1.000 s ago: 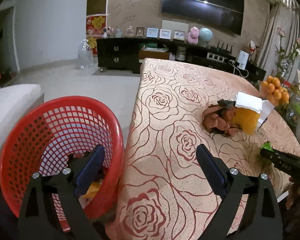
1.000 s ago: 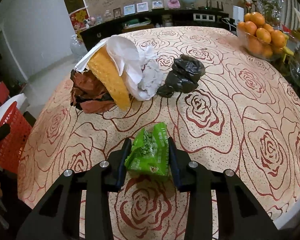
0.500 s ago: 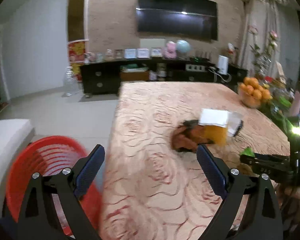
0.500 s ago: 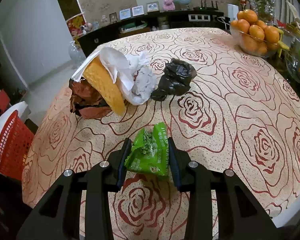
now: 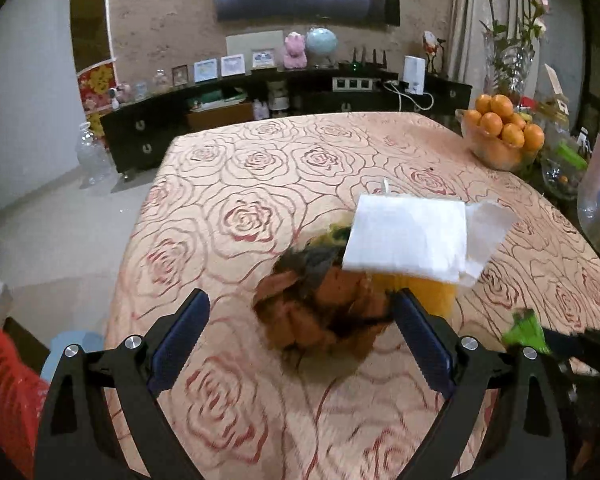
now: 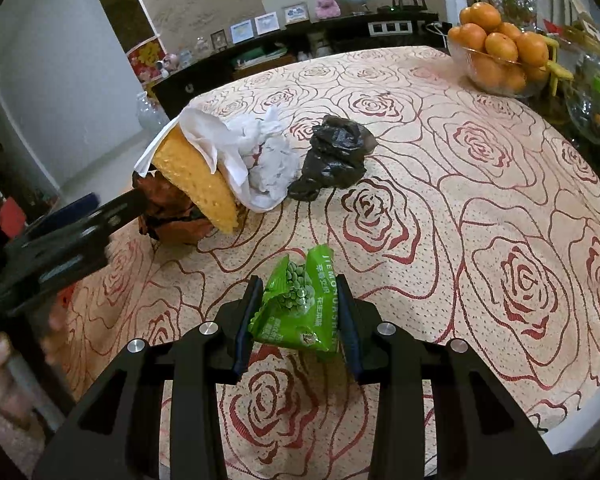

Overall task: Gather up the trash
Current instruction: 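Reach the left gripper to the brown crumpled paper and close on it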

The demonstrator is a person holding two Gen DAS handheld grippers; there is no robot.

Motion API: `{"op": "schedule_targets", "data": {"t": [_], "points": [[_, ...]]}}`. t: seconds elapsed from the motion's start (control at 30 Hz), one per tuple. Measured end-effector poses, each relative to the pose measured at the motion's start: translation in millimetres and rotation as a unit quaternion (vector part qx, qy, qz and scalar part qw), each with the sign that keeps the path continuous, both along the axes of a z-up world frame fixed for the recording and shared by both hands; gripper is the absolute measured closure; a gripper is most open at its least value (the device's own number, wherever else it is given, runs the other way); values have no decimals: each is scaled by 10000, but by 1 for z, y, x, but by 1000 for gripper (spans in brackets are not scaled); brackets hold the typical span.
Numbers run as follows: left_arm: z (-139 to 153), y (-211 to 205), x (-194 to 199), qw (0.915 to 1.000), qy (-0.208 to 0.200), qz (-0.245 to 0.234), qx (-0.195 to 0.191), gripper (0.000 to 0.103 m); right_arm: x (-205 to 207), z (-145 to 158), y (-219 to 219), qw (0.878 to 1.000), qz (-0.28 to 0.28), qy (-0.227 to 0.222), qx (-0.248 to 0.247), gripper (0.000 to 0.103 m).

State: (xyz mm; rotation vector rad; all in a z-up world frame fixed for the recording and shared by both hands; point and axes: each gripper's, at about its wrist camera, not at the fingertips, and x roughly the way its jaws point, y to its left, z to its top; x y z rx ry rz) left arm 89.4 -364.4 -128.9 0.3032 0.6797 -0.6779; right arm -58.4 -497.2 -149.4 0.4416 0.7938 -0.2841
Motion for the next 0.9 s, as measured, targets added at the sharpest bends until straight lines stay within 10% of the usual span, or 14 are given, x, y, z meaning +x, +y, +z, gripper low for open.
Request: {"op": "schedule_targets", "data": {"t": [0.17,0.23,0.9], "points": [[-8,-18,14,9997,211,-102,-25,20,0,-2,-2,9999,15,-2,144,67],[-12,-24,17,9994,284,-171,54,49,0,-3,-3,9998,7,9,190,67],[-1,70,-43,9986,271,-222,-386,65,1,-3,-2,9999,53,23,131,67]]}}
